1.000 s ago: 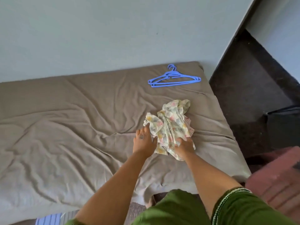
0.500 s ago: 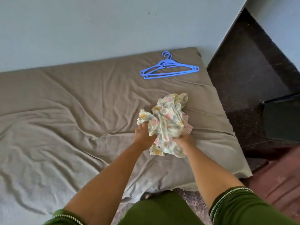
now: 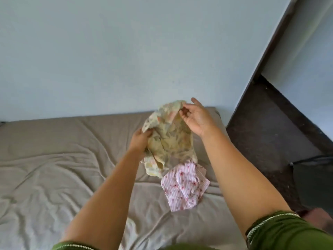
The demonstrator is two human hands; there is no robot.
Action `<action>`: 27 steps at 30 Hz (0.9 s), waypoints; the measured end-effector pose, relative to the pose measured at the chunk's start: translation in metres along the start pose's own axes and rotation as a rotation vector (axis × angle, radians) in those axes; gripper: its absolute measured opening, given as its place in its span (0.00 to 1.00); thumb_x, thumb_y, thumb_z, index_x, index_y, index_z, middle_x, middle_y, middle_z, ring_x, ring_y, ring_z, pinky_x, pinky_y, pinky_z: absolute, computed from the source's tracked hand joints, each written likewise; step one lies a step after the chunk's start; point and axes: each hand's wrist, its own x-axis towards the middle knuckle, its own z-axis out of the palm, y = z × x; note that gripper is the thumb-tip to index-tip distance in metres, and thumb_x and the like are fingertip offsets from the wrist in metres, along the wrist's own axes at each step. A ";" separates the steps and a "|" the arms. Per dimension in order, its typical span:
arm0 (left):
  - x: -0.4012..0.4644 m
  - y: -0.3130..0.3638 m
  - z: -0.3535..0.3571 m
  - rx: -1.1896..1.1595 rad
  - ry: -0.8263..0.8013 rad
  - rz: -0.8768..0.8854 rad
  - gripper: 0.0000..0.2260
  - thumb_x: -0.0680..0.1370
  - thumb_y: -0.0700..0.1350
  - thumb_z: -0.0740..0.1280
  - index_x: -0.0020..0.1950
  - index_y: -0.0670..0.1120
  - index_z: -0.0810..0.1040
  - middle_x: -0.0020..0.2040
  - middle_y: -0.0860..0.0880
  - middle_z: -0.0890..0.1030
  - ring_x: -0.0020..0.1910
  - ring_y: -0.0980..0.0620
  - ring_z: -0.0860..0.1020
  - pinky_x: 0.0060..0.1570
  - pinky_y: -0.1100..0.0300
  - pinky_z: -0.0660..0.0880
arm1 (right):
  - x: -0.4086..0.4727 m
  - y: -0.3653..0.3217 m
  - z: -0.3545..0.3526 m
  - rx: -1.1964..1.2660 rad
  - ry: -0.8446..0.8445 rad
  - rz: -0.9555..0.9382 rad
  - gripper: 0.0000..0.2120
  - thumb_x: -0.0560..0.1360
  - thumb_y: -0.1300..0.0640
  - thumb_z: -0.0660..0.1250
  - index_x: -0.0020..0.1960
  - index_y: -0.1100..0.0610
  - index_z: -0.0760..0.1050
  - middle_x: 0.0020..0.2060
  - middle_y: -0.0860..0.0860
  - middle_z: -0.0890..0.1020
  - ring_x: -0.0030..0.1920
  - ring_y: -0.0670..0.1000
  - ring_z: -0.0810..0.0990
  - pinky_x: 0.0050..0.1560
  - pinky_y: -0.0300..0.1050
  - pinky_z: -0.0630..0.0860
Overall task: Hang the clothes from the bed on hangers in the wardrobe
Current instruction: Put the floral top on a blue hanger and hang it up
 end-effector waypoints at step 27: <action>-0.036 0.161 -0.101 0.584 -0.336 0.113 0.27 0.66 0.59 0.76 0.61 0.48 0.80 0.57 0.44 0.83 0.57 0.44 0.81 0.59 0.45 0.77 | -0.039 0.037 0.118 -0.729 -0.587 0.124 0.19 0.72 0.47 0.70 0.58 0.56 0.78 0.50 0.59 0.82 0.43 0.53 0.84 0.45 0.45 0.81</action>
